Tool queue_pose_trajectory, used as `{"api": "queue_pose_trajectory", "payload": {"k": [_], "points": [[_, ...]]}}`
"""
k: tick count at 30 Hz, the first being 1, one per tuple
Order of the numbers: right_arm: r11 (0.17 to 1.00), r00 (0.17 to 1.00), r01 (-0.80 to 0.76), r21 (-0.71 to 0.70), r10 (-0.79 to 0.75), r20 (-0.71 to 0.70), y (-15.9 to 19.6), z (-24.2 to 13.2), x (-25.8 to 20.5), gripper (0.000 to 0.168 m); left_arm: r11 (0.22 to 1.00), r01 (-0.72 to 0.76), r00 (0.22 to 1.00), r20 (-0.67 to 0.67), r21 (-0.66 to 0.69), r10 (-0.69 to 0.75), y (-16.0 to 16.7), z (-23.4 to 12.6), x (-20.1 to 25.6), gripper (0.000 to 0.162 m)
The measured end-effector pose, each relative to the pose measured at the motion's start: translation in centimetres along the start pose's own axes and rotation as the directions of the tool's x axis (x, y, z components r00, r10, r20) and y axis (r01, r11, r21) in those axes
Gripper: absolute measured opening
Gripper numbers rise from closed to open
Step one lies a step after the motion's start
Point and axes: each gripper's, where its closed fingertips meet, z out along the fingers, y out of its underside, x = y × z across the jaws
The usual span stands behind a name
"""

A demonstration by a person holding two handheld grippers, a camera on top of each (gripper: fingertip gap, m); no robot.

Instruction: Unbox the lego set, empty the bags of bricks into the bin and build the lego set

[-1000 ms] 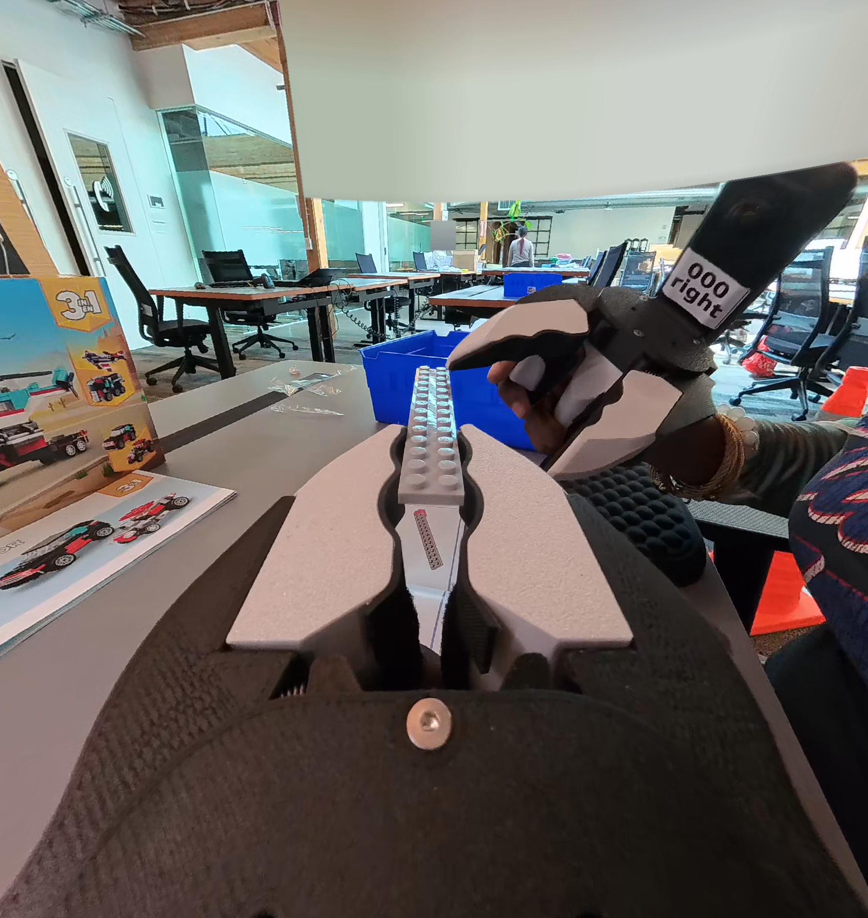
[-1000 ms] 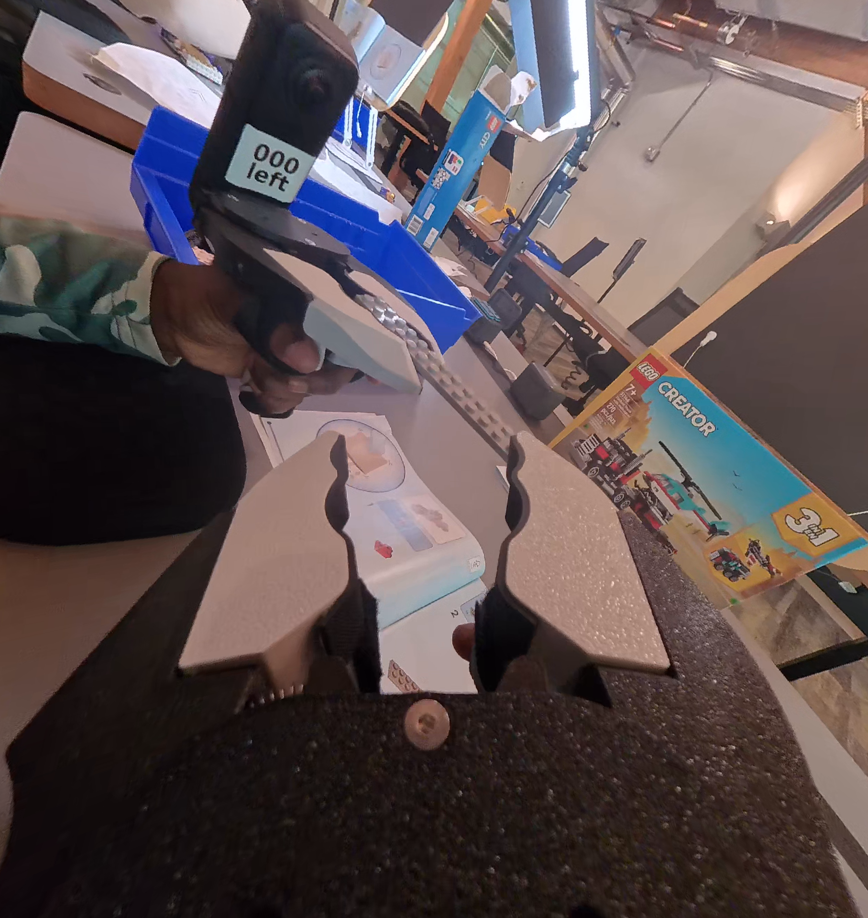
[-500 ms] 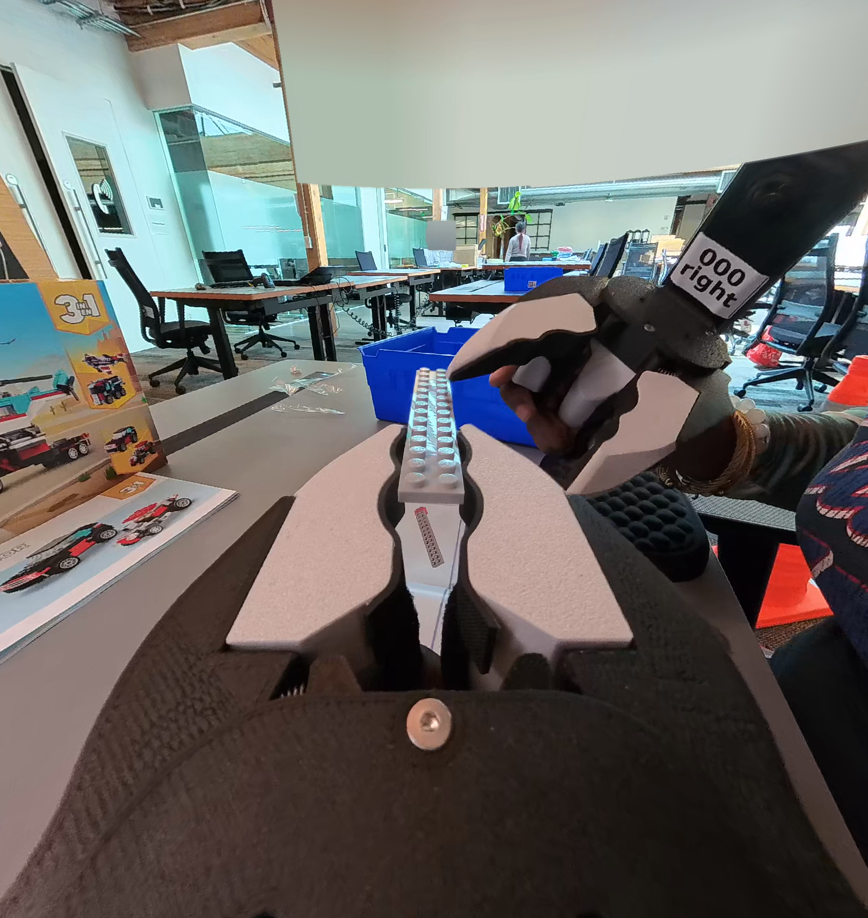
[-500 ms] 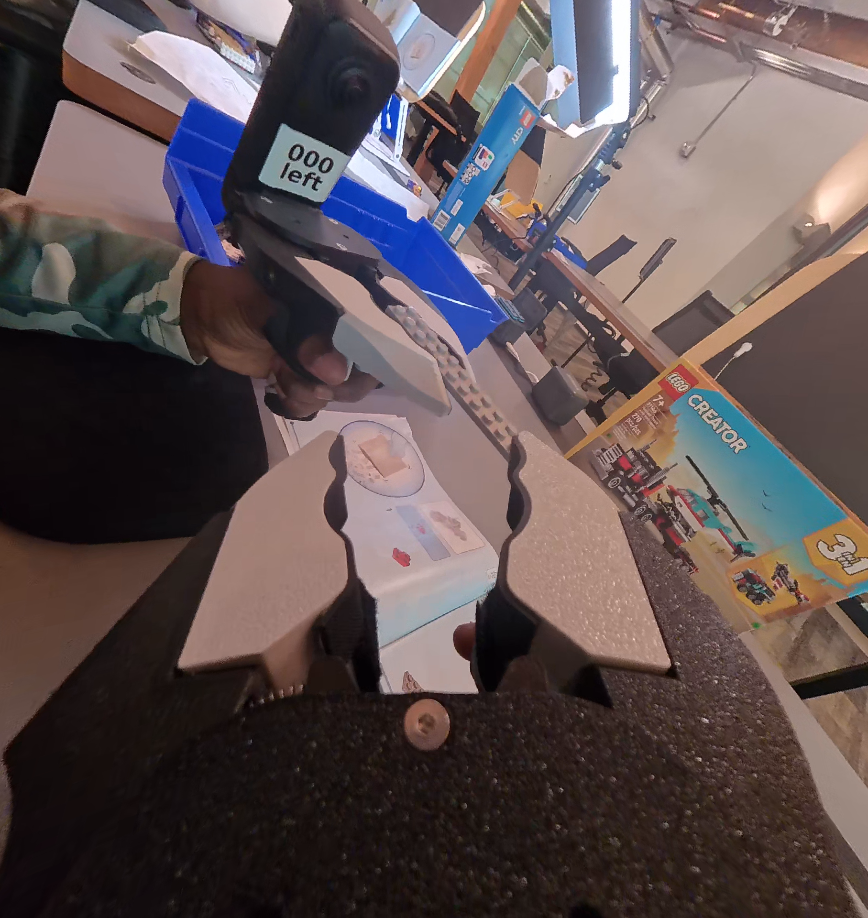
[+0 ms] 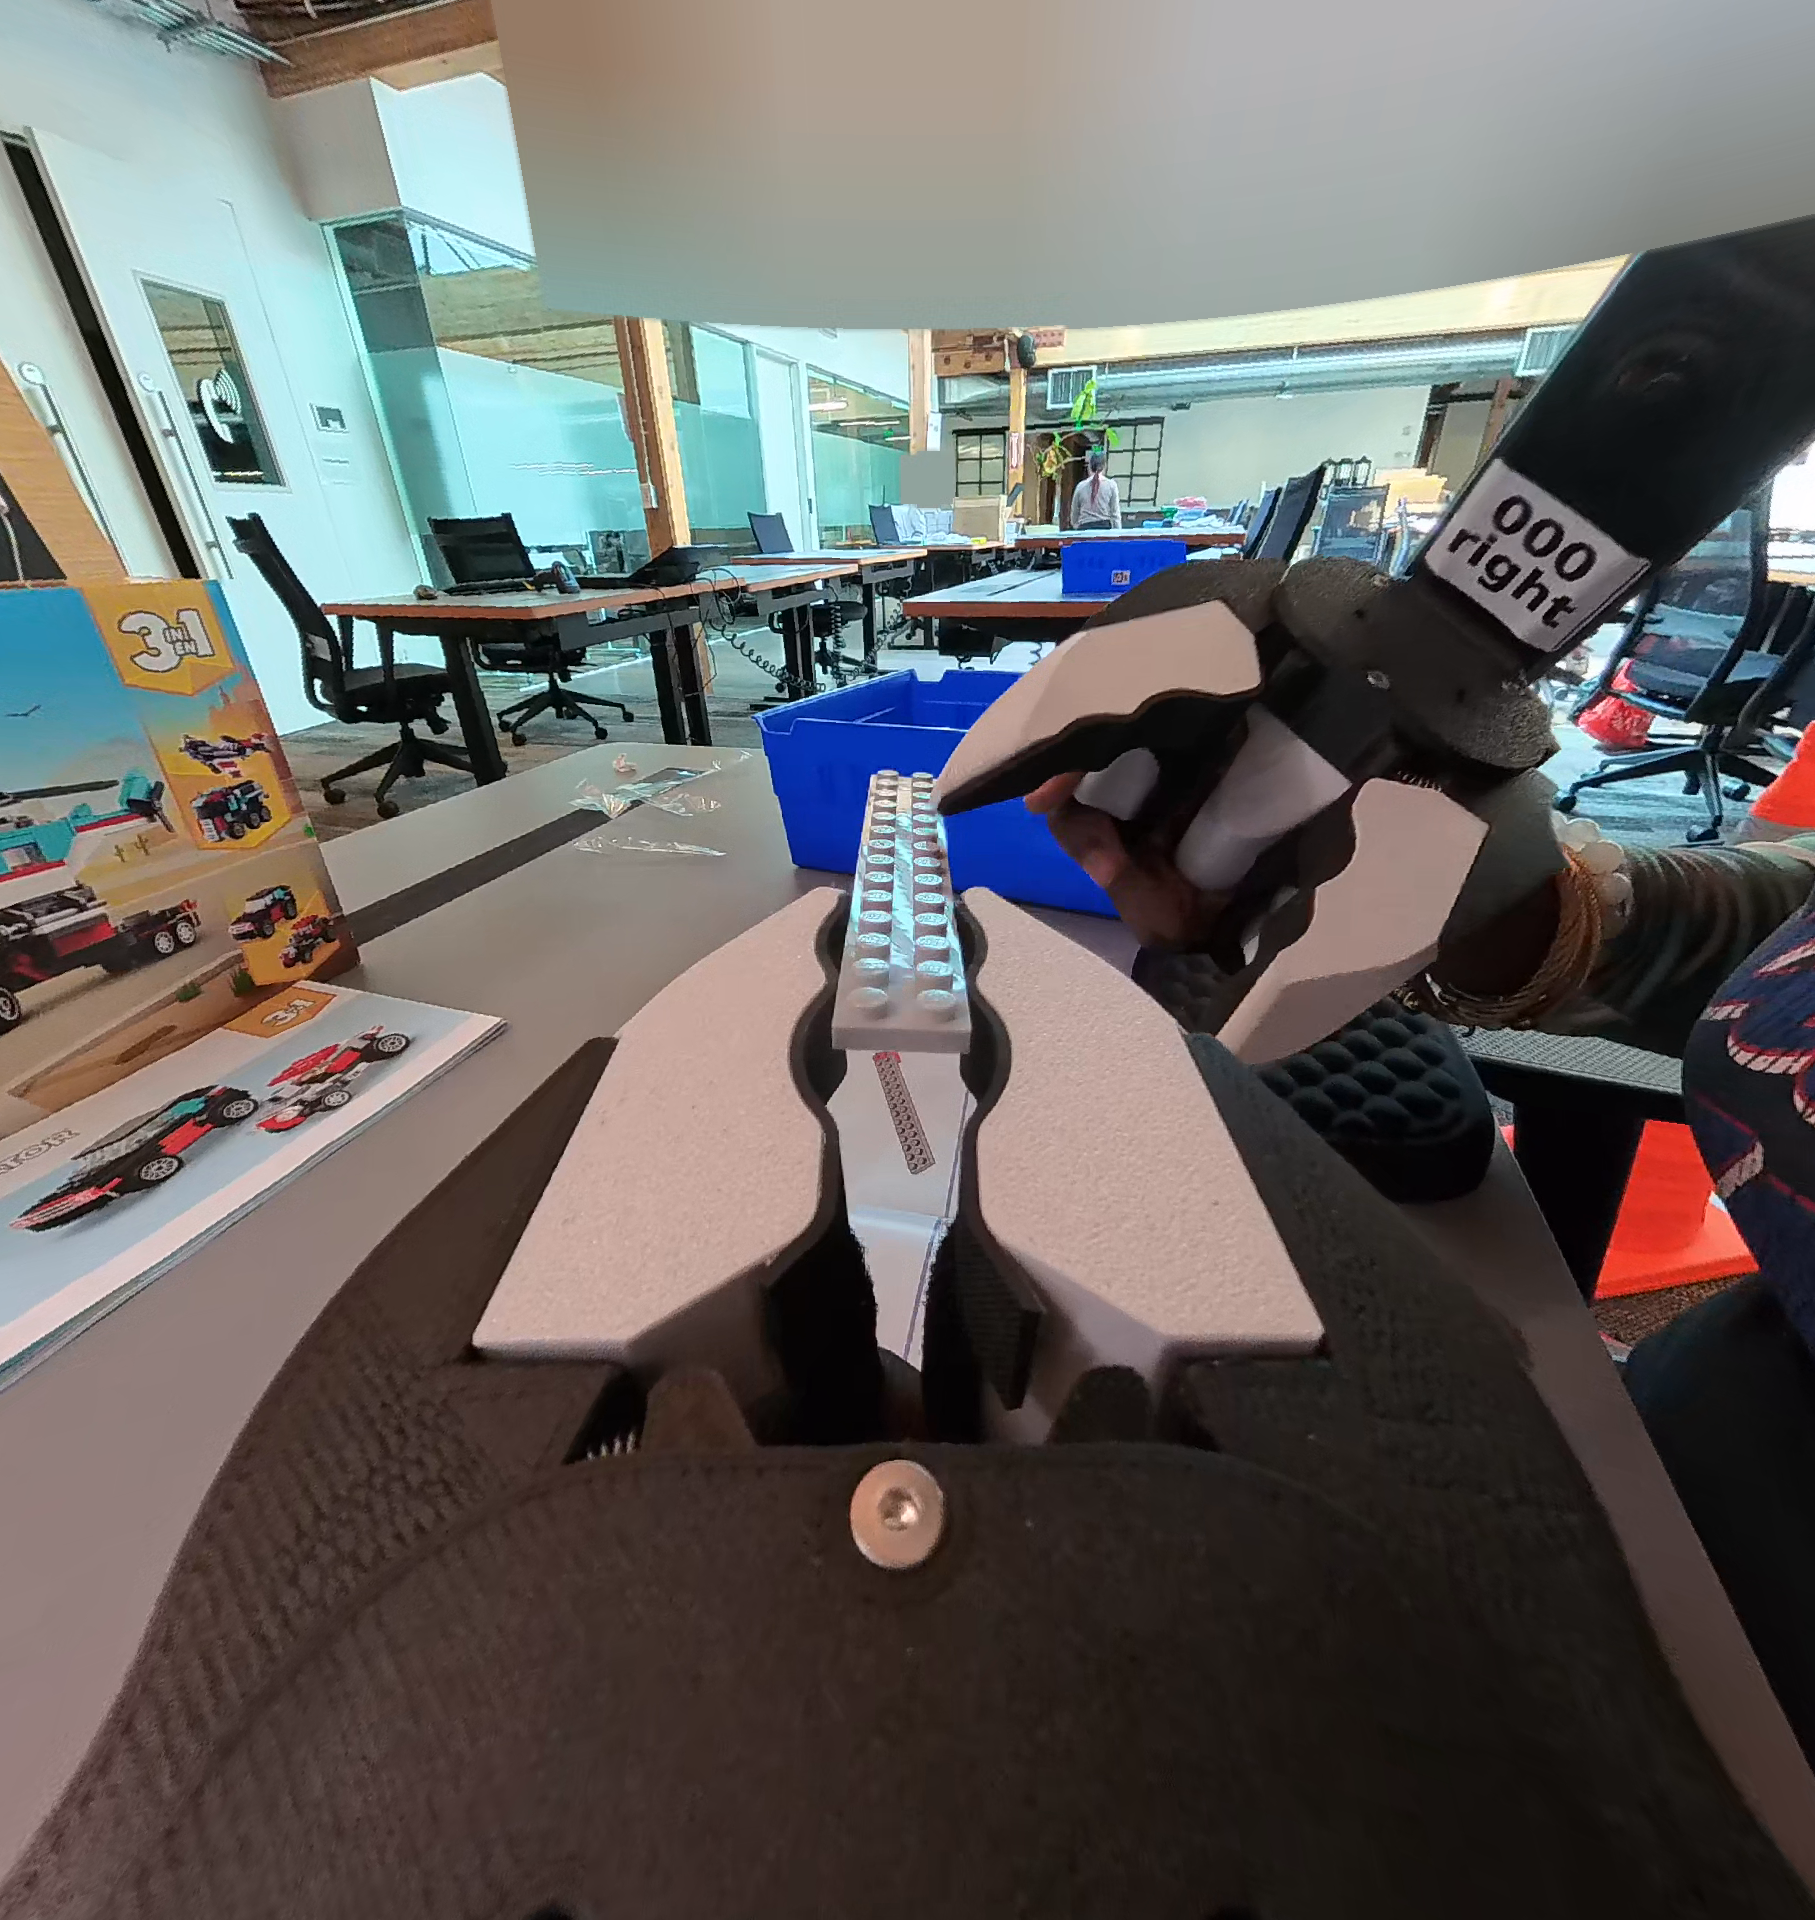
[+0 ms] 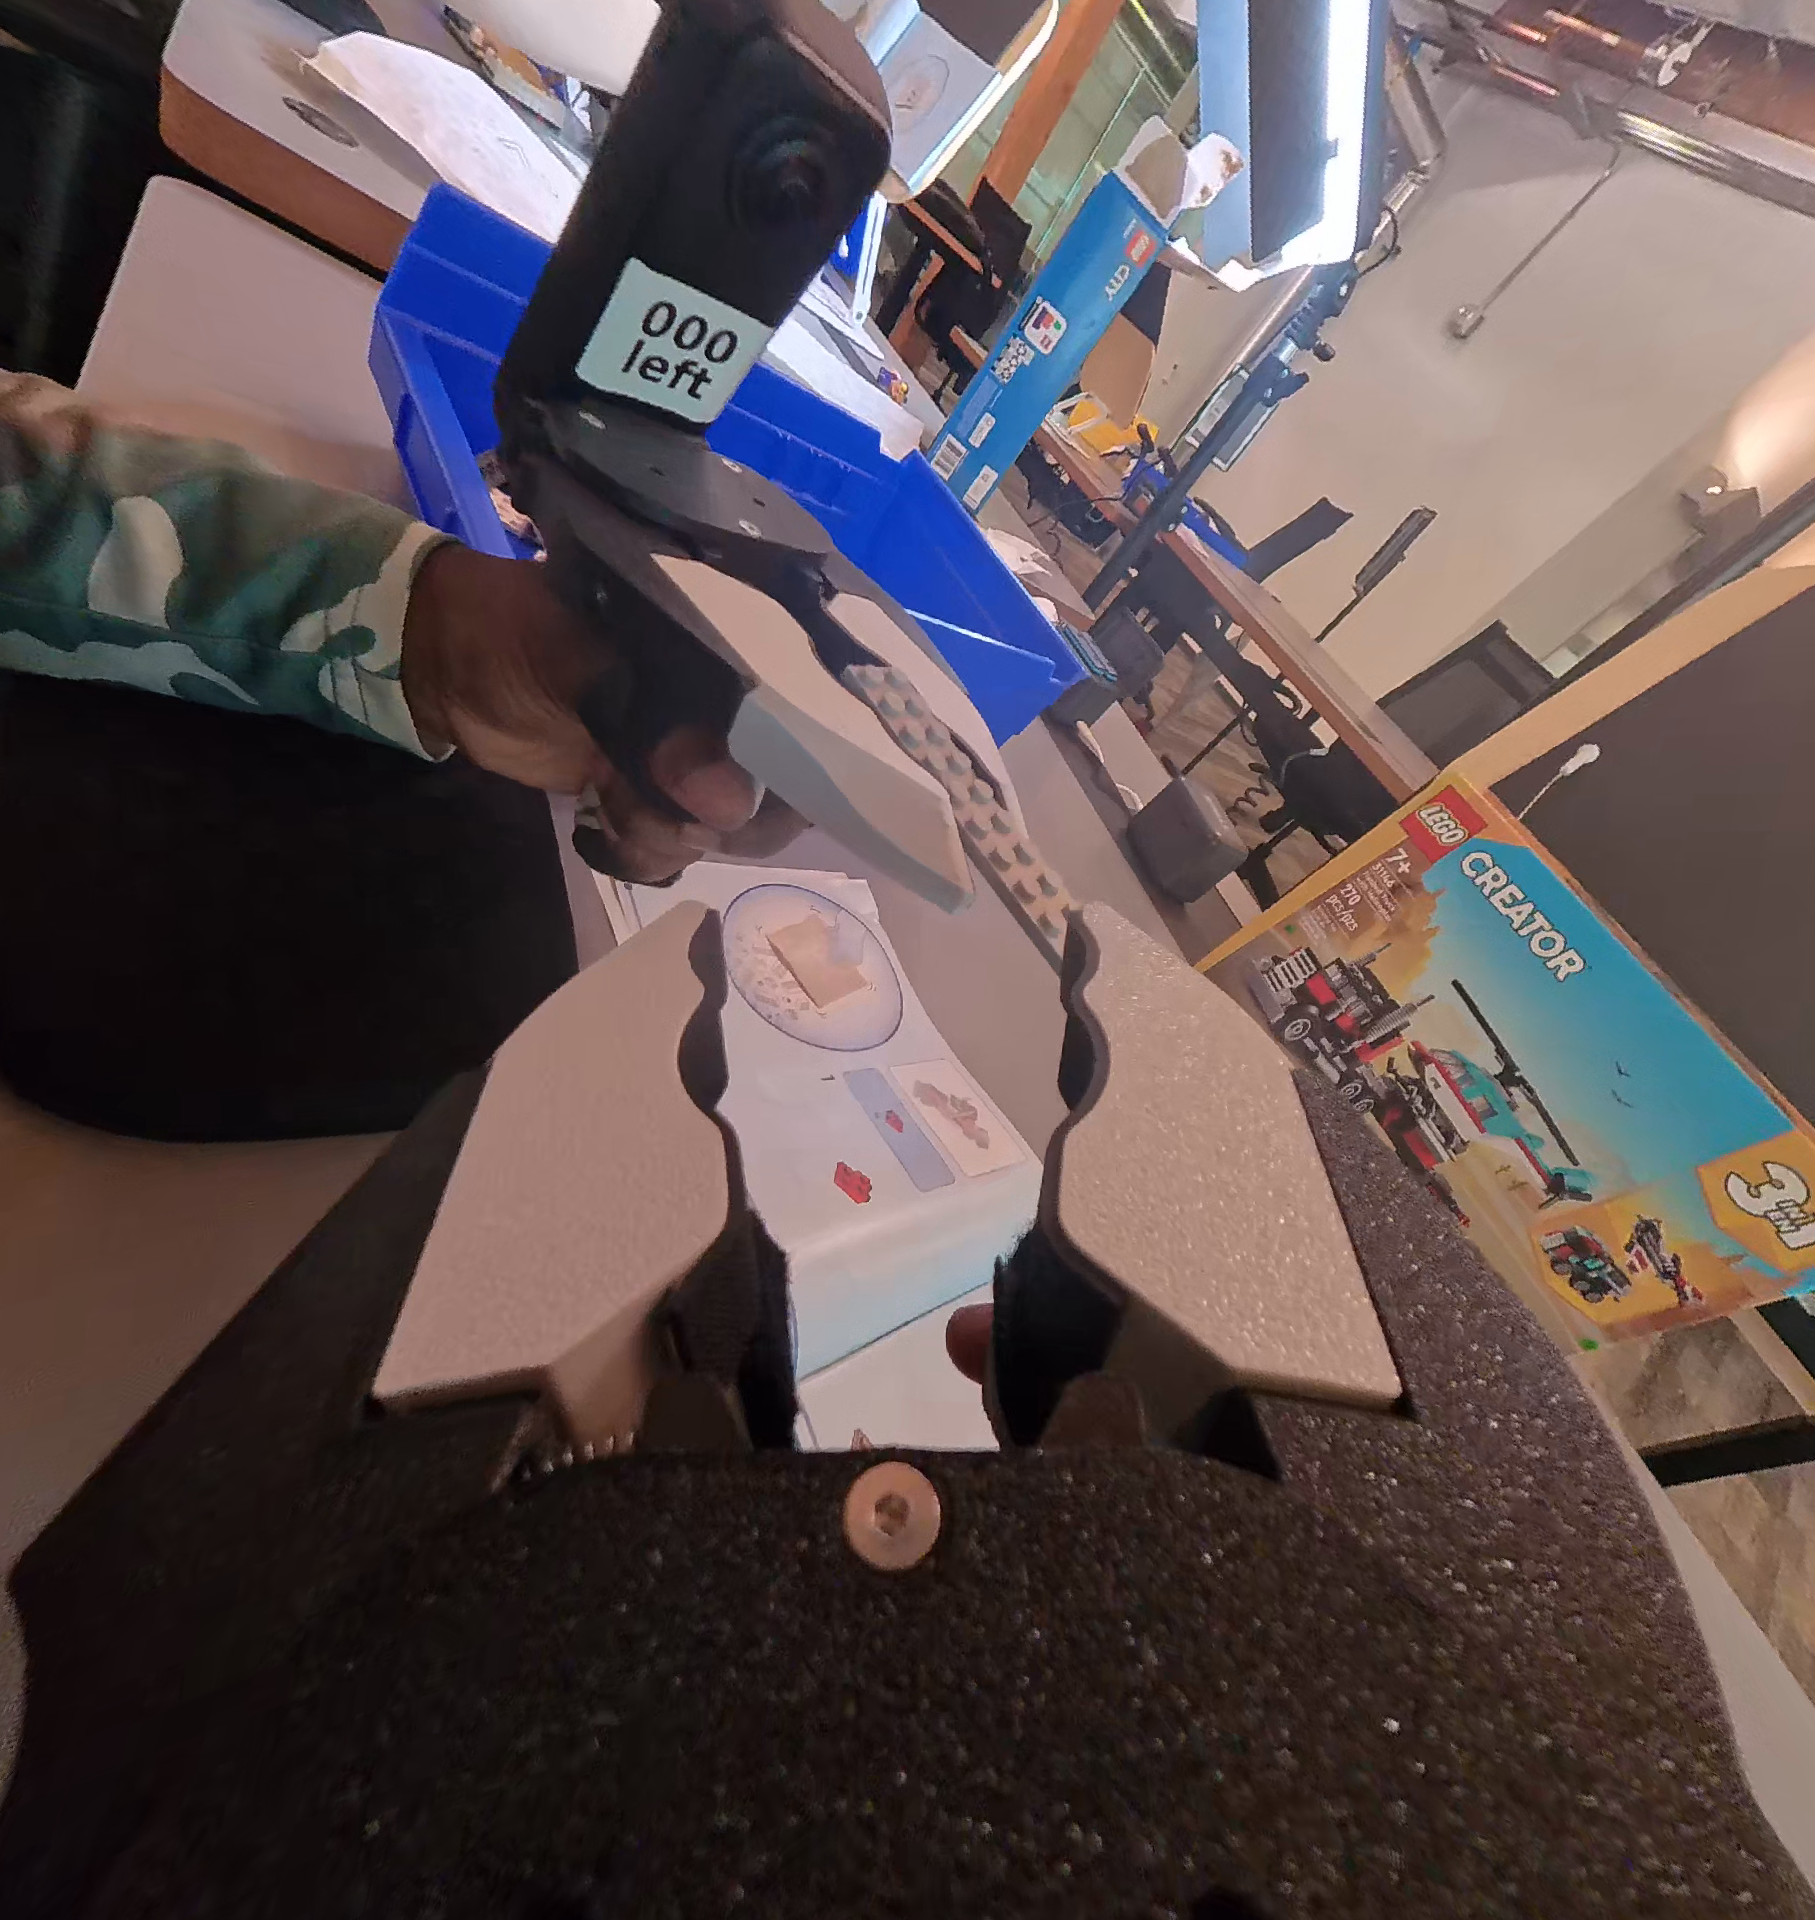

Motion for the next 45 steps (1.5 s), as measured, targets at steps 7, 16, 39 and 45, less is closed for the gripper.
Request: {"api": "queue_pose_trajectory", "payload": {"k": [7,16,39,45], "points": [[1.0,1.0,0.011,-0.018,-0.01,0.03,-0.1,0.5,-0.6,0.062,1.0,-0.005,1.0,0.0,-0.001,0.005,0.0,0.0,0.0,0.017],[1.0,0.999,0.012,-0.013,-0.012,0.04,-0.3,0.8,-0.9,0.062,1.0,-0.013,1.0,-0.01,-0.006,0.013,0.1,0.0,0.3,0.017],[1.0,0.995,0.024,0.008,-0.024,0.1,-1.1,1.4,-2.0,0.062,0.998,-0.046,0.999,-0.018,-0.046,0.045,0.7,0.4,0.6,0.018],[0.999,0.991,0.04,-0.009,-0.038,0.129,-0.8,1.8,-2.7,0.062,0.996,-0.059,0.998,-0.024,-0.063,0.057,1.0,0.5,0.8,0.017]]}}
